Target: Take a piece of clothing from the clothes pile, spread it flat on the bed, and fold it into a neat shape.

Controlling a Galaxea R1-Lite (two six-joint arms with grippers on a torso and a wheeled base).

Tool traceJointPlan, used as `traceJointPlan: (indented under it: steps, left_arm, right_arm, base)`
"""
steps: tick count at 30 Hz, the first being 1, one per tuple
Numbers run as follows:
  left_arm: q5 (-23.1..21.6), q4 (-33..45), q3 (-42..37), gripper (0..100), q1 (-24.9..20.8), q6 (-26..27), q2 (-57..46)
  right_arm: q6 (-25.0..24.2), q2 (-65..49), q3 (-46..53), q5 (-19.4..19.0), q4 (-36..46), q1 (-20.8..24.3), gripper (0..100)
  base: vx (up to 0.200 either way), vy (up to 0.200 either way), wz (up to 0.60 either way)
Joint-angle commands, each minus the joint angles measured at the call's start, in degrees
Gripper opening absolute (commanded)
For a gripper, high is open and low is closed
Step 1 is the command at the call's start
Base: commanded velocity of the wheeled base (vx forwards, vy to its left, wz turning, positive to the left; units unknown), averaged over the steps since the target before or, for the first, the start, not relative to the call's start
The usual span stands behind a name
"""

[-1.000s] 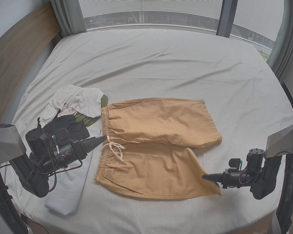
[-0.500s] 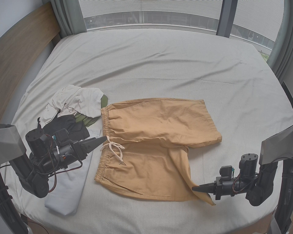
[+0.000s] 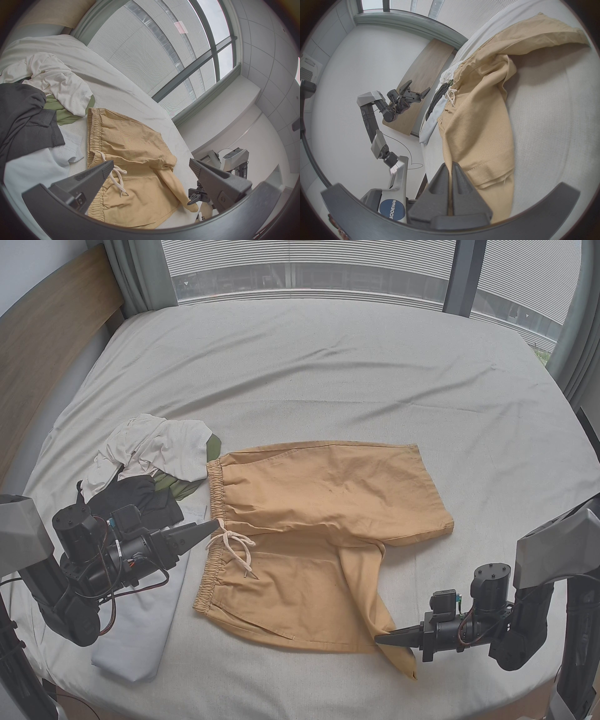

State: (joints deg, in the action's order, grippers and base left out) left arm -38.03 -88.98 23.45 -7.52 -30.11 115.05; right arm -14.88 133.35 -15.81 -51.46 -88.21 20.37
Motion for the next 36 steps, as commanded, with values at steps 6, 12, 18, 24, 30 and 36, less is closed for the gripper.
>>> traceJointPlan:
  steps: [6, 12, 18, 24, 30, 36]
  left_arm:
    - [0.07, -0.05, 0.1, 100, 0.05, -0.04, -0.01]
    - [0.07, -0.05, 0.01, 100, -0.04, 0.05, 0.08]
    - [0.07, -0.05, 0.01, 100, -0.21, -0.04, 0.26]
    - [0.15, -0.05, 0.01, 100, -0.39, 0.05, 0.79]
    - [0.15, -0.05, 0.1, 100, -0.39, 0.05, 1.05]
    - [0.15, -0.05, 0.1, 100, -0.39, 0.05, 1.4]
  right_arm:
    - [0.29, 2.17, -1.68, 2.33, -0.03, 2.22, 0]
    - [0.38, 2.17, -2.12, 2.33, -0.03, 2.39, 100]
    - [1.44, 1.47, -1.5, 2.15, -0.03, 2.66, 100]
    - [1.0, -0.2, -1.5, 1.89, 0.06, 2.74, 100]
    - [0.82, -2.04, -1.5, 1.97, -0.03, 2.31, 100]
    - [1.17, -3.1, -1.06, 2.59, -0.03, -0.77, 100]
  base:
    - [0.0, 0.0, 0.0]
    - [0.0, 0.0, 0.0]
    - [0.0, 0.0, 0.0]
    - [0.0, 0.0, 0.0]
    - [0.0, 0.0, 0.0]
    - [0.0, 0.0, 0.0]
